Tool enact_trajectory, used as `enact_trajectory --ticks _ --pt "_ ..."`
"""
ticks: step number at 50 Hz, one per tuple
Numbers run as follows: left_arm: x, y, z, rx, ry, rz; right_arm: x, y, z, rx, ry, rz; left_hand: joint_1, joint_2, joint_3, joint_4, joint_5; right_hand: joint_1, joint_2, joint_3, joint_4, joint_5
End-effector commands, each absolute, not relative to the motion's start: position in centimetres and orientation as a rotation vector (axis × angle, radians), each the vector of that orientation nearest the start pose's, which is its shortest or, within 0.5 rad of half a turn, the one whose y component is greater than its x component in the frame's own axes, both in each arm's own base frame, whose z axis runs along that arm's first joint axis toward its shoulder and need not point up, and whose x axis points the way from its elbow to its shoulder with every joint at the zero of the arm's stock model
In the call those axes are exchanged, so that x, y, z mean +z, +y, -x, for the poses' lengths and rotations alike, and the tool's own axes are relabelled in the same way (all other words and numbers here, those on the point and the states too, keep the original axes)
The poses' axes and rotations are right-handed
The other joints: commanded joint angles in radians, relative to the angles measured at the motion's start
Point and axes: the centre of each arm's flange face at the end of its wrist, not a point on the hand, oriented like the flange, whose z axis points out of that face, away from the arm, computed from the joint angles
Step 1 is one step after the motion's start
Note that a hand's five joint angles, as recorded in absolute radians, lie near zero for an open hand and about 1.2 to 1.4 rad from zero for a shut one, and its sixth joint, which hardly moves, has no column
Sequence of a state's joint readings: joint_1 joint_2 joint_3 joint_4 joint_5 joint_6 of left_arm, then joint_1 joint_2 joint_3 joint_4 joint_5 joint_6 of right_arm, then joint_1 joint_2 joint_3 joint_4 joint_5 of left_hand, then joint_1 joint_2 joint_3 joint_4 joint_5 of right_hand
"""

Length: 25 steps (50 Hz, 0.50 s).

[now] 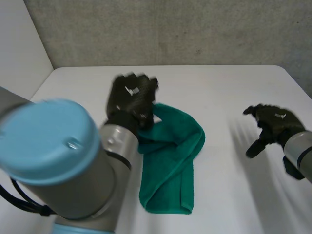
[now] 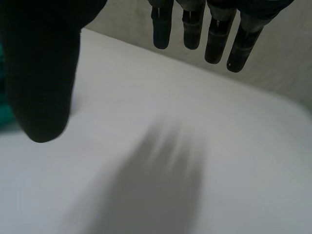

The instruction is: Fold the towel.

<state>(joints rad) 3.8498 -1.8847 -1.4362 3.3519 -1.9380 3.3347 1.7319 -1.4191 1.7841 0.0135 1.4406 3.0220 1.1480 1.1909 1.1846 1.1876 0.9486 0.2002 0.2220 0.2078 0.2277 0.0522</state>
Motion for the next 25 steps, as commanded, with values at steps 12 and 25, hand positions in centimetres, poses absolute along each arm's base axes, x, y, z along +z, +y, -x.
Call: enact_trajectory --ticks 12,25 --pt "34.4 -15.9 31.8 -2.664 2.041 -0.630 16.9 -21.9 -25.1 -0.964 2.248 0.150 0.248 0.205 0.212 0.209 0.273 -0.026 -0.047 -0.033 -0.053 -0.052" --pt "37.2 -15.1 31.1 -2.768 1.968 -0.577 15.6 -19.1 -31.0 -0.958 2.234 0.339 0.248 0.205 0.212 0.209 0.273 -0.026 -0.047 -0.033 -0.053 -0.052"
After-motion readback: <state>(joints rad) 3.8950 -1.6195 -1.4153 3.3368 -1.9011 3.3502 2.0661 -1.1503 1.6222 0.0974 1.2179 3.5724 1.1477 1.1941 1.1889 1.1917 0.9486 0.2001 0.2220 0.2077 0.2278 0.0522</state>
